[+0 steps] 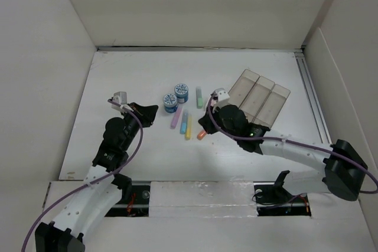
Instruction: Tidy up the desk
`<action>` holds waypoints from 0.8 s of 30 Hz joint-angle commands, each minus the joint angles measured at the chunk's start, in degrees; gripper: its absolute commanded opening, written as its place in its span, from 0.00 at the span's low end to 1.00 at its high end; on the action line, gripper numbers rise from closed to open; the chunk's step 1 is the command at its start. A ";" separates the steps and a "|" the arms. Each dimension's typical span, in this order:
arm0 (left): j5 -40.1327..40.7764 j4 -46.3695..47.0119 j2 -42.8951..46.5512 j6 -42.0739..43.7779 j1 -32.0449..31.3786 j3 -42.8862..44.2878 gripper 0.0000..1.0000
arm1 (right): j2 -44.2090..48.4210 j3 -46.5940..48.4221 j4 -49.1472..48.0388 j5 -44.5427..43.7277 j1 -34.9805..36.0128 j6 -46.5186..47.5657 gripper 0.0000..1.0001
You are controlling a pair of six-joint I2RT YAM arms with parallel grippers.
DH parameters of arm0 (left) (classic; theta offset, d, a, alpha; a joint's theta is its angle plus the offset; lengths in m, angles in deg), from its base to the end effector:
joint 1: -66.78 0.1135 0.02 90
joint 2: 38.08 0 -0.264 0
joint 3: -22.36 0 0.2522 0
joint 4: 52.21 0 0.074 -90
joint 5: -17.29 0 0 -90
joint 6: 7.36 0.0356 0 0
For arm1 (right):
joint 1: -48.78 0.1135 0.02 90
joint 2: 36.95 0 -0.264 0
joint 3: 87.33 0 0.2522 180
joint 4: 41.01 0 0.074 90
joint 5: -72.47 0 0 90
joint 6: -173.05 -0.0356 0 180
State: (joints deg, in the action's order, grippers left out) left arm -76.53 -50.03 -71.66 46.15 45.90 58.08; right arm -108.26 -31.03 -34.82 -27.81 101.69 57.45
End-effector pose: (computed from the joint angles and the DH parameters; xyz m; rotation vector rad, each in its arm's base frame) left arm 0.1499 -0.0597 0.2772 -0.1558 1.5482 -0.8504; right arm 0.1743 0.2200 0.2588 -0.3529 1.9753 0.7282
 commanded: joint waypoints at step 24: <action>-1.81 17.19 -6.95 5.64 -2.04 -2.70 0.29 | -25.02 12.39 13.81 -5.45 -5.44 -12.54 0.65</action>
State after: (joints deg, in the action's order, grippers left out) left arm -76.92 -36.04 -82.20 50.73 45.31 56.15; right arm -133.00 -21.83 -21.75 -33.69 96.31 46.50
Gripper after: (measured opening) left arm 0.289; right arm 0.651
